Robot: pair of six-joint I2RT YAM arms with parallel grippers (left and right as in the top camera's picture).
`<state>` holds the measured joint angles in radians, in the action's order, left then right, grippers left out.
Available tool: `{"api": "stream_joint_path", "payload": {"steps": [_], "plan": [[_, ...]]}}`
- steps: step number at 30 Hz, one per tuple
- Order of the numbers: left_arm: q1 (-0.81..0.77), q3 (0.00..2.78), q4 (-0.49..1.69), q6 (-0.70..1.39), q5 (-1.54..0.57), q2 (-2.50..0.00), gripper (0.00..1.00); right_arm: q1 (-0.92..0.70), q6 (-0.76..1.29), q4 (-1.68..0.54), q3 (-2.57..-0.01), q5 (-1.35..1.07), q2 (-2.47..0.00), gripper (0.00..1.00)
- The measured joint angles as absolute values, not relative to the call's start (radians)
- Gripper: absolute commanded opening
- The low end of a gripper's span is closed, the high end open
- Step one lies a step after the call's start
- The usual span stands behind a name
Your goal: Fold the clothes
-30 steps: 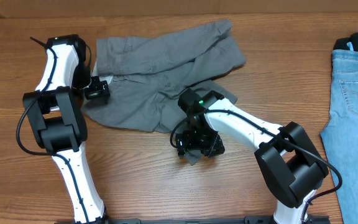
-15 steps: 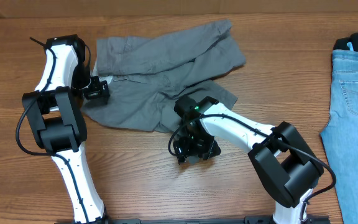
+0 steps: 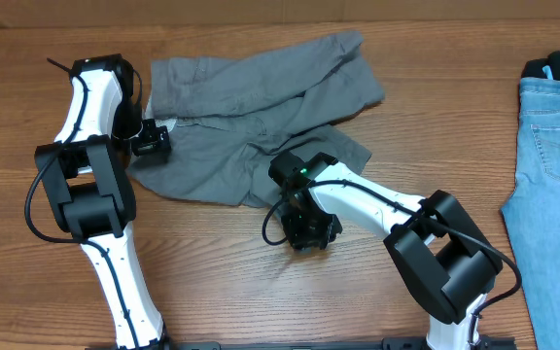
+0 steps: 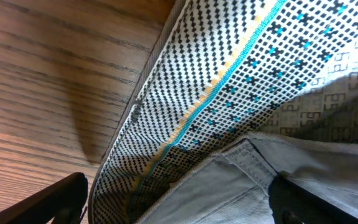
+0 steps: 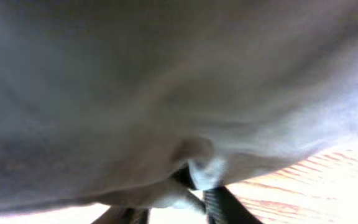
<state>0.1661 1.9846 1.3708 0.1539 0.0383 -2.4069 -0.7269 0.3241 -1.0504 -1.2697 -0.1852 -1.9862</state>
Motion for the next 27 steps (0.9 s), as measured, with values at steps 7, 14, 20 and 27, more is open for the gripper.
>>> {"api": "stream_joint_path", "payload": {"steps": [7,14,20,27], "plan": [[0.165,1.983,1.382,0.15,0.038,-2.407,0.28,-0.728,0.399,-1.062,-1.276,-0.149,-1.99,0.04],[0.166,1.975,1.502,0.157,0.053,-2.407,0.04,-0.716,0.545,-1.161,-1.309,-0.019,-2.004,0.04],[0.166,1.974,1.528,0.166,0.053,-2.407,0.04,-0.68,0.599,-1.175,-1.311,0.038,-1.94,0.04],[0.165,1.968,1.584,0.214,0.064,-2.386,0.04,-0.531,0.637,-1.229,-1.319,0.068,-1.748,0.04]]}}
